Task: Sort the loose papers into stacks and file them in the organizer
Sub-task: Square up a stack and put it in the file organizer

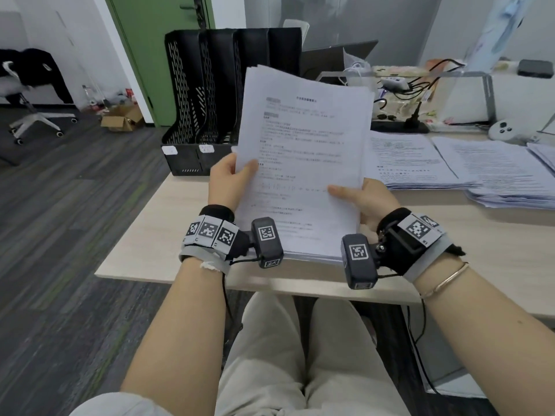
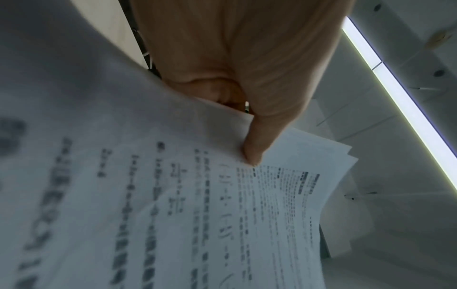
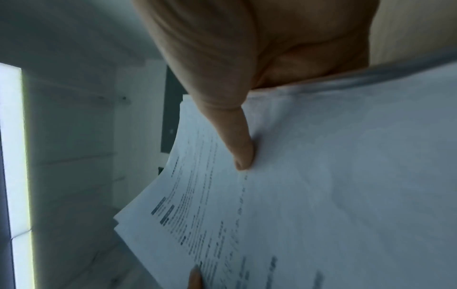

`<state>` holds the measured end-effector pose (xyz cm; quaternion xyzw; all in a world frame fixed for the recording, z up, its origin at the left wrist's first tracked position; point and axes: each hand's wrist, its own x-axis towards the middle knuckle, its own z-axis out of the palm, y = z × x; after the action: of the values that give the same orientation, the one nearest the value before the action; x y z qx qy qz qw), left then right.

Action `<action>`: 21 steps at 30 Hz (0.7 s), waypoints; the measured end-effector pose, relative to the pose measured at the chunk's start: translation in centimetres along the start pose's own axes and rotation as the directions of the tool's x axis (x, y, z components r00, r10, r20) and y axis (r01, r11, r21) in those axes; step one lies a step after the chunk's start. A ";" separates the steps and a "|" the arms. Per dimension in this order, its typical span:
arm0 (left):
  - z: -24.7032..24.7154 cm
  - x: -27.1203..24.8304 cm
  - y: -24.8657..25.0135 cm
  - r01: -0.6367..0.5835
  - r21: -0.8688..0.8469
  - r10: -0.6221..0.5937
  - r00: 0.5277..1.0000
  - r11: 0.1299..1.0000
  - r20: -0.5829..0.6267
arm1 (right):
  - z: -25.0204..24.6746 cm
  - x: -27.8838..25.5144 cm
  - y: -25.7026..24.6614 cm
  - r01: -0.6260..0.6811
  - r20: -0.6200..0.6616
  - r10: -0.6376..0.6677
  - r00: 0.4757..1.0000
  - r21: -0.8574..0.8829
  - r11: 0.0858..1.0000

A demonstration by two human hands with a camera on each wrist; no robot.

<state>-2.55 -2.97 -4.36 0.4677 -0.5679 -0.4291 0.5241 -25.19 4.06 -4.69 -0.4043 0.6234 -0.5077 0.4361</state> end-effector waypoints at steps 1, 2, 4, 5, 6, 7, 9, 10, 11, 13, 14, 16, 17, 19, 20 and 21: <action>0.2 0.1 0.2 0.017 -0.036 -0.016 0.999 0.999 0.031 | -0.2 0.0 -0.3 0.032 -0.044 -0.031 0.999 0.032 0.999; 0.4 0.1 0.3 0.043 -0.054 -0.040 0.997 0.998 0.070 | -0.4 0.2 -0.8 0.082 -0.098 -0.077 0.992 0.041 0.996; 0.8 0.3 0.5 0.101 -0.040 -0.094 0.985 0.994 0.147 | -0.7 0.0 -1.9 0.186 -0.184 -0.180 0.966 0.014 0.983; 1.0 0.3 0.6 0.112 -0.036 -0.104 0.980 0.993 0.171 | -0.8 -0.2 -2.5 0.233 -0.197 -0.229 0.953 0.000 0.972; 1.4 0.3 0.7 0.105 -0.041 -0.096 0.979 0.994 0.179 | -0.9 -0.3 -2.9 0.271 -0.196 -0.272 0.942 -0.028 0.962; 1.7 0.3 0.9 0.073 -0.032 -0.067 0.983 0.997 0.169 | -0.9 -0.6 -3.5 0.302 -0.170 -0.310 0.935 -0.072 0.951; 2.3 -0.1 1.5 -0.063 0.012 0.061 0.992 0.998 0.114 | -0.6 -1.0 -4.3 0.342 -0.066 -0.355 0.933 -0.154 0.927; 2.7 -0.3 1.8 -0.142 0.031 0.139 0.987 0.989 0.082 | -0.4 -1.2 -4.5 0.354 -0.019 -0.362 0.932 -0.170 0.920; 3.0 -0.5 2.1 -0.205 0.033 0.203 0.978 0.978 0.052 | -0.2 -1.2 -4.8 0.358 0.002 -0.363 0.932 -0.166 0.919; 3.6 -0.7 2.5 -0.297 0.012 0.297 0.955 0.955 0.015 | 0.2 -1.3 -5.4 0.359 -0.021 -0.366 0.930 -0.144 0.922; 3.9 -0.7 2.6 -0.332 0.011 0.332 0.943 0.943 0.012 | 0.4 -1.2 -5.8 0.365 -0.021 -0.371 0.928 -0.135 0.921; 4.1 -0.5 2.9 -0.354 -0.003 0.354 0.935 0.935 0.005 | 0.5 -1.2 -6.7 0.390 0.009 -0.392 0.920 -0.119 0.913; 4.1 -0.4 3.1 -0.346 -0.023 0.345 0.938 0.938 -0.011 | 0.5 -1.2 -7.0 0.399 0.013 -0.400 0.917 -0.109 0.911; 4.2 0.1 2.9 -0.338 -0.044 0.335 0.940 0.940 -0.056 | 0.2 -1.1 -7.0 0.395 -0.020 -0.398 0.917 -0.090 0.914; 4.3 0.2 2.8 -0.332 -0.037 0.329 0.942 0.943 -0.068 | 0.1 -0.9 -6.8 0.388 -0.032 -0.392 0.920 -0.088 0.918; 4.4 0.3 2.7 -0.317 -0.032 0.315 0.947 0.948 -0.067 | 0.1 -0.9 -6.5 0.375 -0.035 -0.379 0.925 -0.085 0.923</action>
<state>-7.19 -2.74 -2.01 0.3722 -0.6099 -0.3373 0.6129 -24.47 3.88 1.84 -0.5201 0.5640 -0.5679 0.2983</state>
